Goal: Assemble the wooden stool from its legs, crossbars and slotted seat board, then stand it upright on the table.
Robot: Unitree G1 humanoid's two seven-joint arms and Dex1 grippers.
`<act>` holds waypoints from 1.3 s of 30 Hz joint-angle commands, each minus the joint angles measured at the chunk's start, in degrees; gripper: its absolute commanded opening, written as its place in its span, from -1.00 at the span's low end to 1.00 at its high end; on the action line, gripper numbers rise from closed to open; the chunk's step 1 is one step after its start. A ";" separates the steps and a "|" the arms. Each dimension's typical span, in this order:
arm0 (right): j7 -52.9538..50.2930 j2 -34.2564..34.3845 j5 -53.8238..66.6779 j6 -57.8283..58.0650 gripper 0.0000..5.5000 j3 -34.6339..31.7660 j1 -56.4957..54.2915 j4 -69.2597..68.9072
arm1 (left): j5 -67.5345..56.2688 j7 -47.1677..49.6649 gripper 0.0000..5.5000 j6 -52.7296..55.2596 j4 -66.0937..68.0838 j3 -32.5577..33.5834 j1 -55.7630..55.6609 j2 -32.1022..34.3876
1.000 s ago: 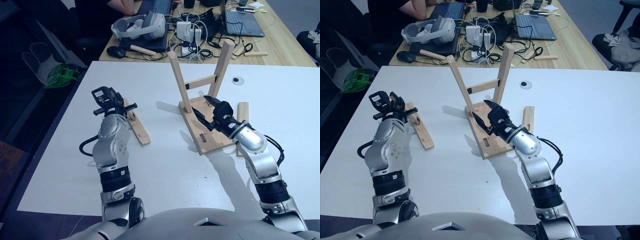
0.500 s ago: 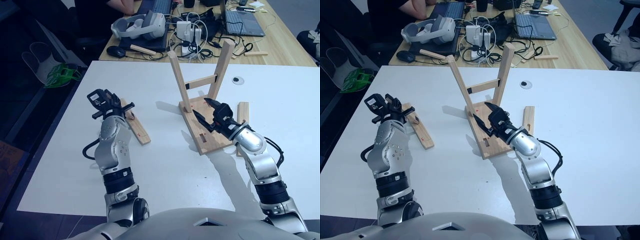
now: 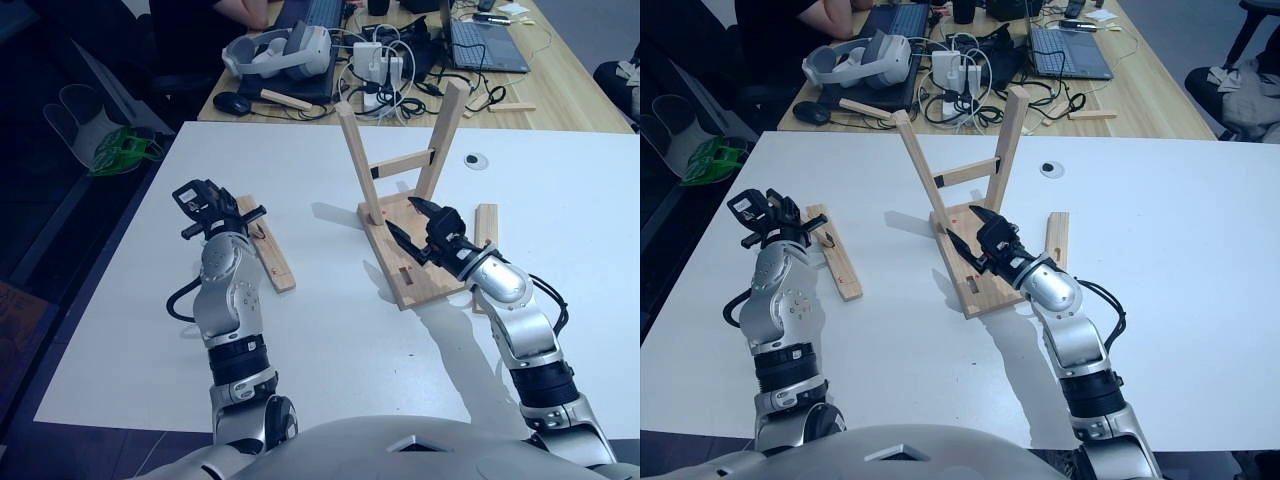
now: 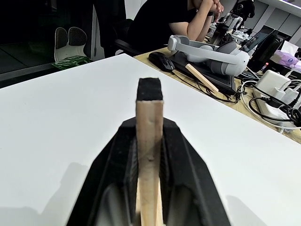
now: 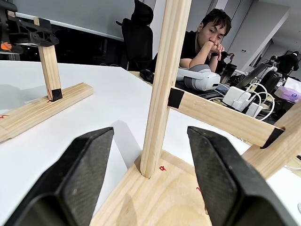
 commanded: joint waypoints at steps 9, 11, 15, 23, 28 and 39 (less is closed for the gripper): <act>0.72 -0.86 0.30 -0.70 0.05 -0.71 -0.80 0.54 | 1.82 -9.03 -0.85 2.14 7.38 -2.11 1.71 9.94; 0.97 -1.04 0.39 -0.76 0.05 -0.82 -0.91 0.66 | 1.74 -12.62 -0.85 -0.28 9.92 -2.37 2.79 11.86; 2.23 -1.59 0.76 -0.70 0.05 -1.10 -1.72 1.13 | 1.76 -21.42 -0.85 -14.96 16.70 -3.29 5.65 14.14; 6.11 -4.21 2.14 0.48 0.05 -1.99 -3.56 1.08 | 2.74 -30.88 -0.85 -40.26 32.37 -5.32 11.10 14.82; 4.93 -2.91 1.43 0.16 0.05 -1.04 -2.07 0.68 | 3.88 -32.00 -0.85 -32.43 31.73 -8.32 9.21 18.15; 2.89 -1.37 1.06 -0.12 0.05 -0.53 -1.00 0.37 | -1.46 -33.88 -0.85 -11.65 26.96 -10.05 7.11 19.41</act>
